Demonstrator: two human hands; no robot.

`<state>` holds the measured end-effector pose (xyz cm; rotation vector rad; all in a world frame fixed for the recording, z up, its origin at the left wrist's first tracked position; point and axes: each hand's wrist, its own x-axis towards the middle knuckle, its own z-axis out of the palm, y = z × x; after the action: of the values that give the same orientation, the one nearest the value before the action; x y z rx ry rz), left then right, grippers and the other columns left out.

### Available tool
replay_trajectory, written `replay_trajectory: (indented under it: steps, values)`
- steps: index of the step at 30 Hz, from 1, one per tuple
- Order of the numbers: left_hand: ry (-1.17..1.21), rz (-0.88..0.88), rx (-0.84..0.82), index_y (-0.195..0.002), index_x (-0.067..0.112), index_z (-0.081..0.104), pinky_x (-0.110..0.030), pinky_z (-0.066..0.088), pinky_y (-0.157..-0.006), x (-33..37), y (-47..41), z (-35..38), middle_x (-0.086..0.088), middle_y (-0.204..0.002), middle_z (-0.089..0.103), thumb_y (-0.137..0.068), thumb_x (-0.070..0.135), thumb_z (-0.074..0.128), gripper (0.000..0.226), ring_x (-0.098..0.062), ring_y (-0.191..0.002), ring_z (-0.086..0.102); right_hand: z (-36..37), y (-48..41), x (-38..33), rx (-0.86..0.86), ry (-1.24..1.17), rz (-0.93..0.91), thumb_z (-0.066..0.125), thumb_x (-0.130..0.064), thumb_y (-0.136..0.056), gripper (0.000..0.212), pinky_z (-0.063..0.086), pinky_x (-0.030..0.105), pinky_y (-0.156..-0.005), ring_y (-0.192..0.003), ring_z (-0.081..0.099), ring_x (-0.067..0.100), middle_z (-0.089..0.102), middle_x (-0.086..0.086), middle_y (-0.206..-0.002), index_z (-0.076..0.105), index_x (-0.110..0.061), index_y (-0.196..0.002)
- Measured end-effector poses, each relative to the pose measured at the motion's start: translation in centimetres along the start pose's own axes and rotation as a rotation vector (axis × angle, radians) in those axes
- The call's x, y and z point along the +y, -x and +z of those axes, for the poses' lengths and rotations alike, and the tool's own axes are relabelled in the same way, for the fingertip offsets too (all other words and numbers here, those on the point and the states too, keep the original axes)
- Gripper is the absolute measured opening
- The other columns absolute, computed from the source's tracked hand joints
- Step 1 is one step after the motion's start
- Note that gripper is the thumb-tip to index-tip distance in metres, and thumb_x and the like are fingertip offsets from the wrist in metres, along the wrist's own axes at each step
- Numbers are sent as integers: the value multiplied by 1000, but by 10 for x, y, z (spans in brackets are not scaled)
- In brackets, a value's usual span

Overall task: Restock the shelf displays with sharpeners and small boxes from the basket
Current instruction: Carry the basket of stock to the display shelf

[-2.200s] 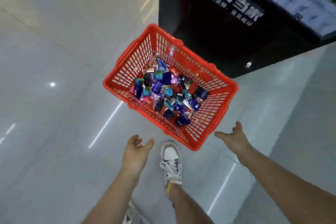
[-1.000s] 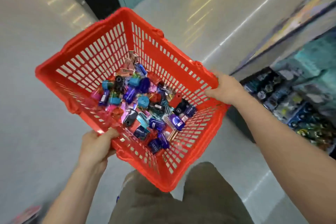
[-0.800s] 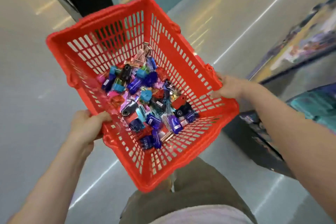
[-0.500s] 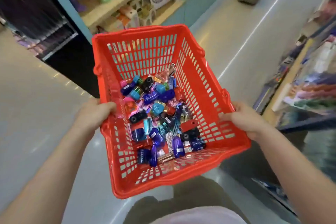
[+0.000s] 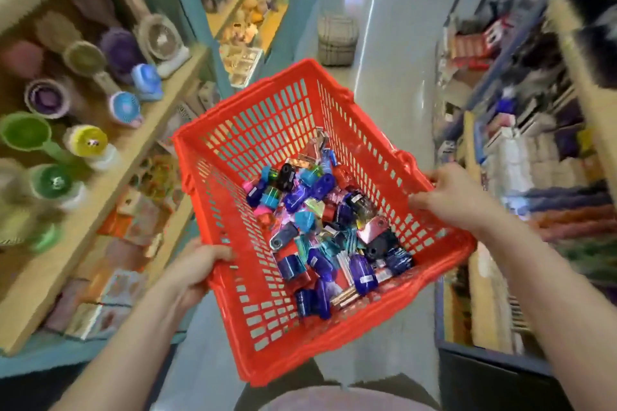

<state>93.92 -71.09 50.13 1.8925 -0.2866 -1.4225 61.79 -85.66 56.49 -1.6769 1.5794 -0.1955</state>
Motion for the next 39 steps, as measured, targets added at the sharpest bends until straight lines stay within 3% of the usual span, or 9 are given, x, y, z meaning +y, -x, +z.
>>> replay_trajectory:
  steps: [6,10,15,19,22,26,31,35,39]
  values:
    - [-63,46,-89,-92,0,64,-34,56,-48,154,-110,62,-20,-78,66,-72,-15,50,29,-25,-47,63,-75,-125,-26,290,78,97,70,-14,-84,14,38,8,-50,-58,53,4,63,4,-68,74,-16,-98]
    - [-131,123,-108,-88,3,60,-29,51,-39,250,-170,128,-15,-64,61,-70,-18,50,29,-21,-38,56,-93,-193,-12,579,-132,285,74,-10,-80,47,41,27,-70,-85,57,20,55,3,-91,59,-3,-124]
    - [-153,143,-123,-80,3,57,-25,46,-33,352,-258,218,-7,-51,61,-71,-23,45,29,-18,-34,56,-77,-292,-3,719,-887,437,71,-6,-81,37,55,39,-83,-84,66,22,70,11,-106,59,-23,-112]
    - [-182,113,-115,-92,2,57,-33,52,-48,431,-337,293,-15,-73,61,-71,-18,47,30,-26,-47,58,-100,-395,-19,483,-1270,668,67,-20,-87,32,53,41,-74,-83,64,27,71,10,-86,57,-12,-117]
    - [-211,92,-136,-99,4,54,-40,54,-58,487,-387,342,-16,-79,61,-74,-15,48,32,-29,-55,59,-128,-468,-49,431,-1306,685,64,-10,-88,10,55,40,-69,-69,66,27,72,7,-67,62,-15,-96]
    - [-245,79,-204,-96,7,54,-42,55,-60,564,-459,406,-12,-72,62,-74,-14,50,31,-27,-52,59,-172,-577,-66,578,-1281,747,52,11,-85,23,53,34,-54,-61,62,27,68,17,-76,61,-10,-86]
    - [-419,66,-329,-89,6,58,-35,50,-58,668,-580,484,-12,-64,62,-73,-9,54,22,-22,-45,56,-217,-723,-66,788,-1235,777,53,15,-73,25,54,66,-62,-69,68,43,67,34,-86,65,0,-88]
    - [-631,34,-517,-89,15,58,-31,55,-63,761,-649,548,-1,-59,64,-86,10,57,6,-14,-49,60,-280,-819,-71,931,-1191,826,52,14,-74,19,54,61,-65,-65,63,35,65,34,-80,64,3,-84]
    - [-914,98,-586,-87,17,63,-27,50,-64,854,-703,622,-1,-71,70,-92,34,57,19,-17,-66,66,-334,-886,-66,1019,-1221,917,52,17,-76,16,51,35,-51,-55,57,26,60,23,-69,64,7,-82]
